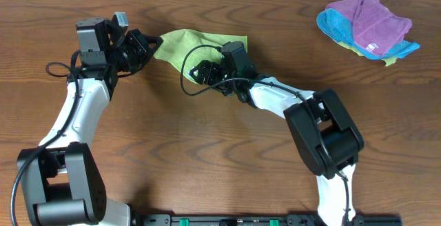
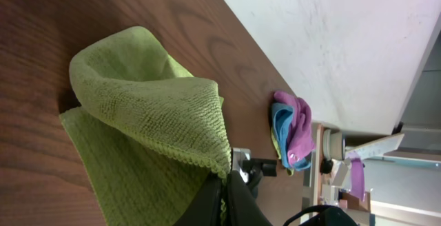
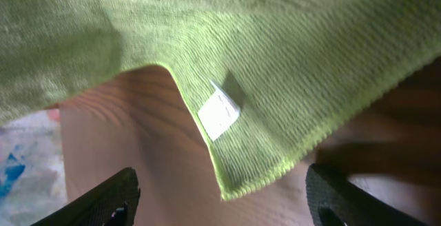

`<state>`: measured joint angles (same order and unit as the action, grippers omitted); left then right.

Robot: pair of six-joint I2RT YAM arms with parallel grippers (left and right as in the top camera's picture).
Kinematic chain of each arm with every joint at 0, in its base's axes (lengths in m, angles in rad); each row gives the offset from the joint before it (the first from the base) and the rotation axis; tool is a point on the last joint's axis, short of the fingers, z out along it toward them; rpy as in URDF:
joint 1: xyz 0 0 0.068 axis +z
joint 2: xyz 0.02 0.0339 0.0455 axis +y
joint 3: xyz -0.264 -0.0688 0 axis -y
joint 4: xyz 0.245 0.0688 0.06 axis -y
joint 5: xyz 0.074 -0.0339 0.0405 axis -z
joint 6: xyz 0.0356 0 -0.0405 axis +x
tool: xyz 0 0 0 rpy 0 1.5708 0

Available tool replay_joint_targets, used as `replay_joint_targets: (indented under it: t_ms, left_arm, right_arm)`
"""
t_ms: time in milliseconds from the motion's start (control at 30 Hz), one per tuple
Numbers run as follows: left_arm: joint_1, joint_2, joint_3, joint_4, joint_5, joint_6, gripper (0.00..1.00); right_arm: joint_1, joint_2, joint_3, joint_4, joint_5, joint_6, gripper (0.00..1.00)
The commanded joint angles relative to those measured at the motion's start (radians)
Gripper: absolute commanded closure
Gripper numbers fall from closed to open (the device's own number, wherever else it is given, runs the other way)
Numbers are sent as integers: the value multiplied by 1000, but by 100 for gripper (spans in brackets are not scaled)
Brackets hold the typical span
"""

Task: Fold the cloth
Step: 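Grasp the green cloth's right edge with the right gripper, then lift the green cloth with both grippers and stretch it apart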

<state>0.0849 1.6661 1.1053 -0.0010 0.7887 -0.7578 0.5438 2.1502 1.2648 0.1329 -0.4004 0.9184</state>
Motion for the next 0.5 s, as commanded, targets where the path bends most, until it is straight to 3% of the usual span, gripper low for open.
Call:
replay_joint_targets:
  t_ms: [0,267,333,367,433,467]
  left_arm:
    - [1,-6,8,-2,31,13,94]
    - [1,-6,8,-3,51,13,94]
    - [1,-6,8,-3,55,13,94]
    - [1,-6,8,-2,58,14,94]
    - [1,-6,8,-3,58,14,95]
    - [1,-6,8,-2,58,14,94]
  right_arm:
    - [18,82,-9,0,63,54,23]
    - [40,185,-8,121,64,106,28]
    - [40,199,-8,127,66,106,36]
    - [41,203,-8,127,69,106,42]
    - [41,204,-8,129,71,106,82]
    - [40,200,-8,130,71,105,94]
